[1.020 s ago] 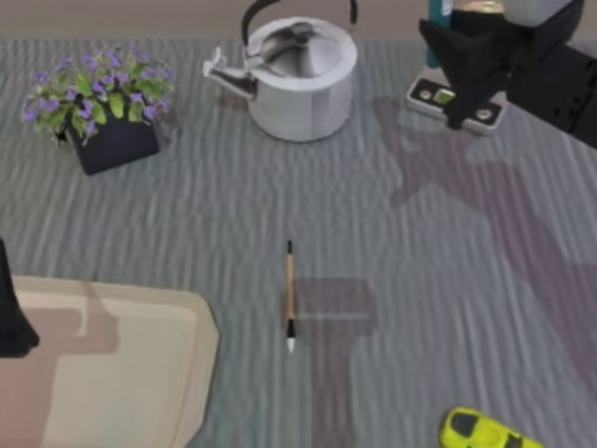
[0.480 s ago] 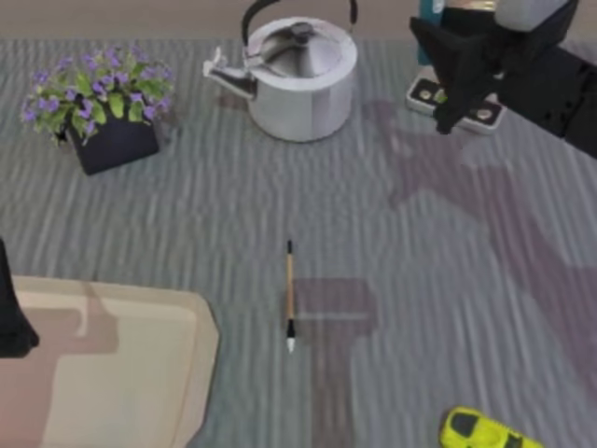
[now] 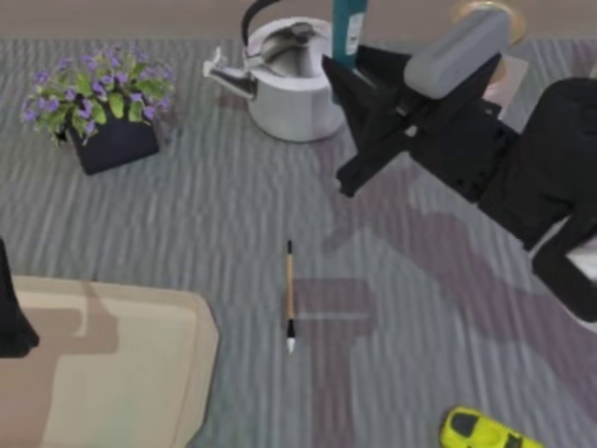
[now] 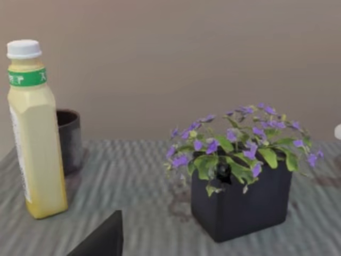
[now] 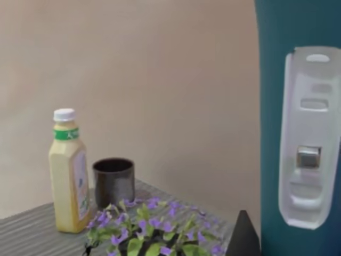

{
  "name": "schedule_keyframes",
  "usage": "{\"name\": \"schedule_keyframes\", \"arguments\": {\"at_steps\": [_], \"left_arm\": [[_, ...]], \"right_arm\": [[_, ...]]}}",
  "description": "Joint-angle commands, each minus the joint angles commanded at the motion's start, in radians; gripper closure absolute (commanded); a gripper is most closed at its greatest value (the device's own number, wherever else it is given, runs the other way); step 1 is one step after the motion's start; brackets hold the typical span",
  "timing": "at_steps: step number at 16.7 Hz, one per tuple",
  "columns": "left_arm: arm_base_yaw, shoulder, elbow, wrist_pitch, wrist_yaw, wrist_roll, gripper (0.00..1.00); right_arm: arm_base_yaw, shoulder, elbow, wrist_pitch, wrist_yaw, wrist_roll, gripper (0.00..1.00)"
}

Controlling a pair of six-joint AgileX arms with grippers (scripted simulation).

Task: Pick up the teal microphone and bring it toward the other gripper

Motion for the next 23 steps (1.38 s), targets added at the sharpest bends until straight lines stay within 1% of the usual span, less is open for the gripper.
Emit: {"name": "schedule_keyframes", "arguments": {"at_steps": [1, 2, 5, 11, 13, 15, 17, 19, 23], "left_arm": [[0.0, 0.0, 0.0, 0.0, 0.0, 0.0, 0.0], [0.0, 0.0, 0.0, 0.0, 0.0, 0.0, 0.0], [0.0, 0.0, 0.0, 0.0, 0.0, 0.0, 0.0], [0.0, 0.0, 0.0, 0.0, 0.0, 0.0, 0.0], [-0.004, 0.013, 0.01, 0.006, 0.011, 0.001, 0.0], [-0.019, 0.066, 0.051, 0.03, 0.056, 0.007, 0.0], [-0.042, 0.163, 0.117, 0.068, 0.127, 0.017, 0.0], [-0.07, 0.3, 0.2, 0.115, 0.216, 0.03, 0.0], [-0.135, 0.637, 0.386, 0.22, 0.42, 0.058, 0.0]], "right_arm": [[0.018, -0.005, -0.008, 0.011, 0.018, 0.001, 1.0], [0.025, -0.007, -0.011, 0.016, 0.025, 0.002, 1.0], [0.021, -0.002, -0.007, 0.013, 0.021, 0.004, 1.0], [0.025, -0.007, -0.011, 0.016, 0.025, 0.002, 1.0], [0.025, -0.007, -0.011, 0.016, 0.025, 0.002, 1.0], [0.025, -0.007, -0.011, 0.016, 0.025, 0.002, 1.0], [0.025, -0.007, -0.011, 0.016, 0.025, 0.002, 1.0], [0.025, -0.007, -0.011, 0.016, 0.025, 0.002, 1.0], [0.025, -0.007, -0.011, 0.016, 0.025, 0.002, 1.0]]}}
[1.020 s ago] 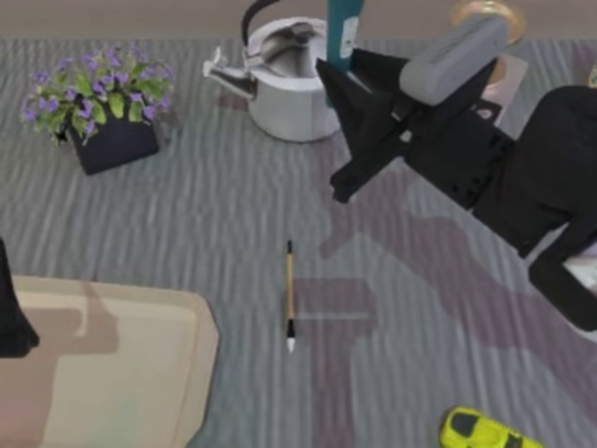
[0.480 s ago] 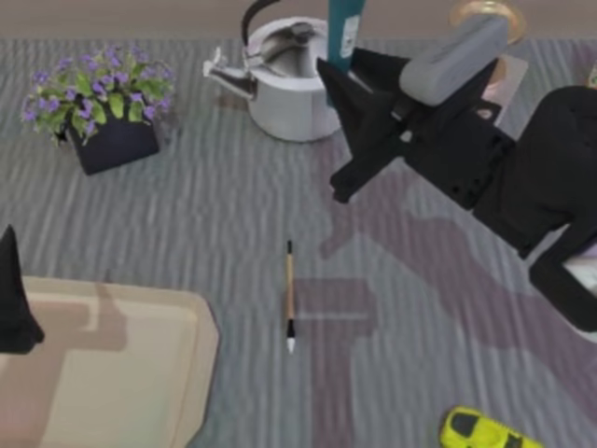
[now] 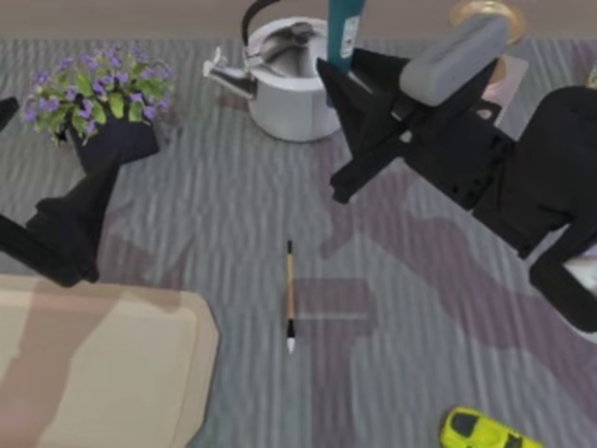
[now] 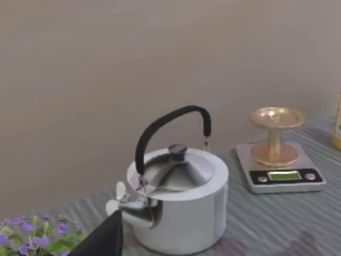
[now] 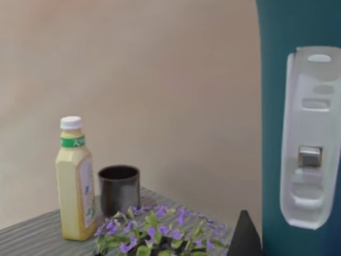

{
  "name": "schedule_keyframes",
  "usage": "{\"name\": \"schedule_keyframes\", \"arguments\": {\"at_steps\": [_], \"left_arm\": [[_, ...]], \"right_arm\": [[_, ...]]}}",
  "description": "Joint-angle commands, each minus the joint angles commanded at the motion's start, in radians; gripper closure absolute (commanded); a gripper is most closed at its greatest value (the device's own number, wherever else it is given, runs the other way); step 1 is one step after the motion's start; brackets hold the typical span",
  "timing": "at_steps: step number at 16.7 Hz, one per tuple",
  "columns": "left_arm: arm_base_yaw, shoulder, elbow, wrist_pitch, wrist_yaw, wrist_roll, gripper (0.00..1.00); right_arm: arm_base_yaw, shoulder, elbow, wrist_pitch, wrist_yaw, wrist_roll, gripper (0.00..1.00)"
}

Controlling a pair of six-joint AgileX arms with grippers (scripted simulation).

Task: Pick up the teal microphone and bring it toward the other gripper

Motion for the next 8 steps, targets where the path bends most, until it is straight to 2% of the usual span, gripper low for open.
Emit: {"name": "schedule_keyframes", "arguments": {"at_steps": [4, 8], "left_arm": [[-0.064, 0.303, 0.178, 0.1, 0.198, 0.025, 0.0], [-0.113, 0.534, 0.321, 0.183, 0.352, 0.045, 0.0]], "right_arm": [[0.0, 0.0, 0.0, 0.0, 0.0, 0.0, 1.0], [0.0, 0.0, 0.0, 0.0, 0.0, 0.0, 1.0]]}}
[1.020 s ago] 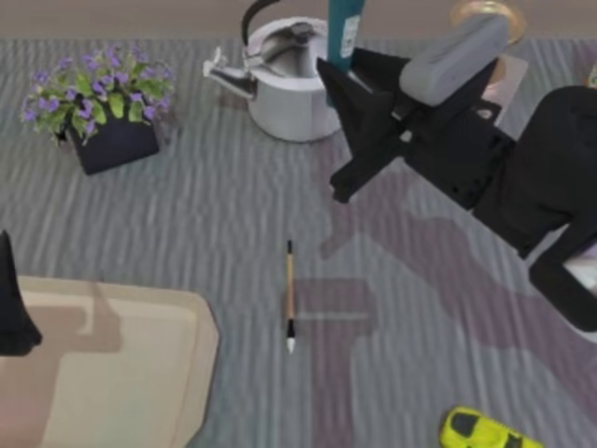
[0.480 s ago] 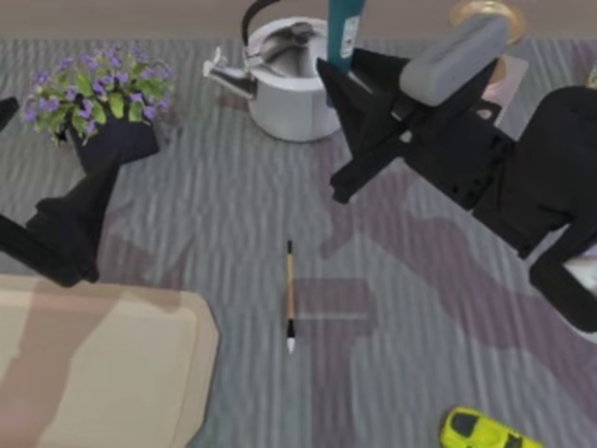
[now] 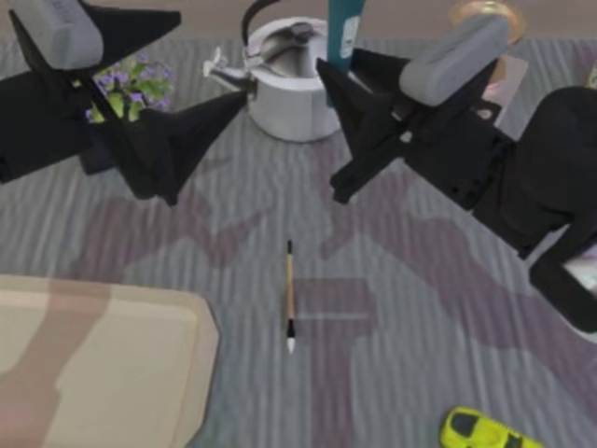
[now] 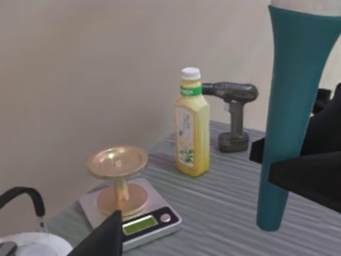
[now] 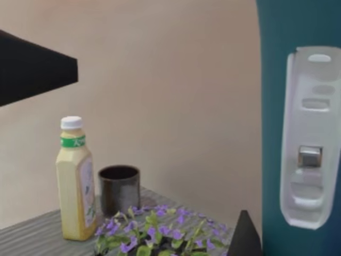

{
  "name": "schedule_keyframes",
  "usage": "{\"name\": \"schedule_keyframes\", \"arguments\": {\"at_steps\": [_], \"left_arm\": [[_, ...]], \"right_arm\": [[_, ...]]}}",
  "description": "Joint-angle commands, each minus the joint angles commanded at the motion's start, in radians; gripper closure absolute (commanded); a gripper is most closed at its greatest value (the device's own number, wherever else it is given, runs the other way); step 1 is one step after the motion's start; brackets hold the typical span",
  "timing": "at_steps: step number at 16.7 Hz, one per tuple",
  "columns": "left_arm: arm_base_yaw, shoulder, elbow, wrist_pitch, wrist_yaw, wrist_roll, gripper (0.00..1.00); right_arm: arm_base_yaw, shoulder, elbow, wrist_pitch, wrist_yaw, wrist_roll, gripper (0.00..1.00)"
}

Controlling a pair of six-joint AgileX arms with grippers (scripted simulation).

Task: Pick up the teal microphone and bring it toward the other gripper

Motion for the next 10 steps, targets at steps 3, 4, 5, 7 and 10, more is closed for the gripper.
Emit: {"name": "schedule_keyframes", "arguments": {"at_steps": [3, 4, 5, 7, 10], "left_arm": [[-0.021, 0.095, 0.065, 0.039, 0.066, 0.011, 0.0], [-0.024, 0.108, 0.074, 0.044, 0.076, 0.013, 0.0], [-0.025, 0.112, 0.077, 0.046, 0.079, 0.013, 0.0], [-0.025, 0.112, 0.077, 0.046, 0.079, 0.013, 0.0], [-0.023, 0.112, 0.075, 0.045, 0.075, 0.012, 0.0]], "right_arm": [[0.0, 0.0, 0.0, 0.0, 0.0, 0.0, 1.0], [0.0, 0.0, 0.0, 0.0, 0.0, 0.0, 1.0], [0.0, 0.0, 0.0, 0.0, 0.0, 0.0, 1.0], [0.0, 0.0, 0.0, 0.0, 0.0, 0.0, 1.0], [0.0, 0.0, 0.0, 0.0, 0.0, 0.0, 1.0]]}}
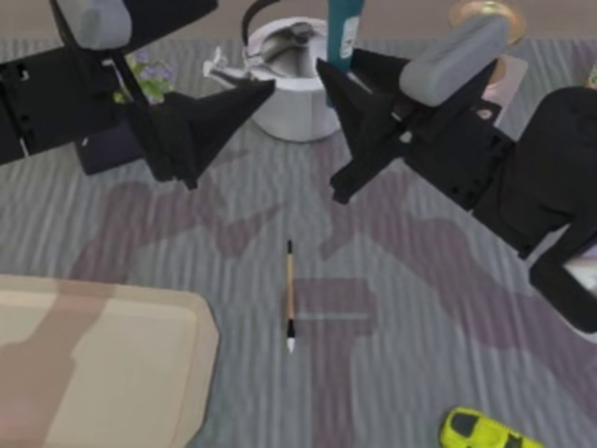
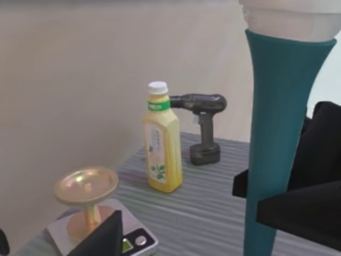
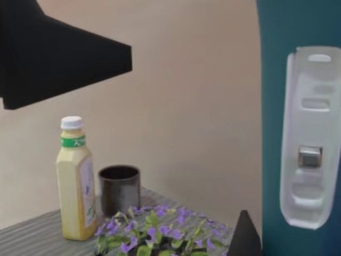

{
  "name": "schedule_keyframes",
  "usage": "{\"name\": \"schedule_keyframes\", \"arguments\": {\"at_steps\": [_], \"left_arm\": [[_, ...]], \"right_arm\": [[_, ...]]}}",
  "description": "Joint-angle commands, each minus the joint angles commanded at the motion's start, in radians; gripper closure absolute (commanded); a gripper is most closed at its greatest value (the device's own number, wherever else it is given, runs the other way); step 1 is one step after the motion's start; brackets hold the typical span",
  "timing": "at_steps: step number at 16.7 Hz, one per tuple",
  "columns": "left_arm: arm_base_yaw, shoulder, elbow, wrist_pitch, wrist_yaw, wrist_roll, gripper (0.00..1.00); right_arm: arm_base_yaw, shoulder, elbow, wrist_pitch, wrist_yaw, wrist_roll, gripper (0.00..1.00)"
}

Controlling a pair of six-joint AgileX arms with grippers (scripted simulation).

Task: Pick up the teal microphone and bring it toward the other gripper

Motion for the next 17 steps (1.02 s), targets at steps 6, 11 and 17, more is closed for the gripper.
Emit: {"name": "schedule_keyframes", "arguments": {"at_steps": [6, 11, 17], "left_arm": [[-0.128, 0.167, 0.137, 0.039, -0.119, -0.007, 0.0], [-0.226, 0.3, 0.244, 0.07, -0.215, -0.012, 0.0], [-0.229, 0.303, 0.247, 0.07, -0.217, -0.012, 0.15]], "right_arm": [[0.0, 0.0, 0.0, 0.0, 0.0, 0.0, 1.0], [0.0, 0.0, 0.0, 0.0, 0.0, 0.0, 1.0], [0.0, 0.0, 0.0, 0.0, 0.0, 0.0, 1.0]]}}
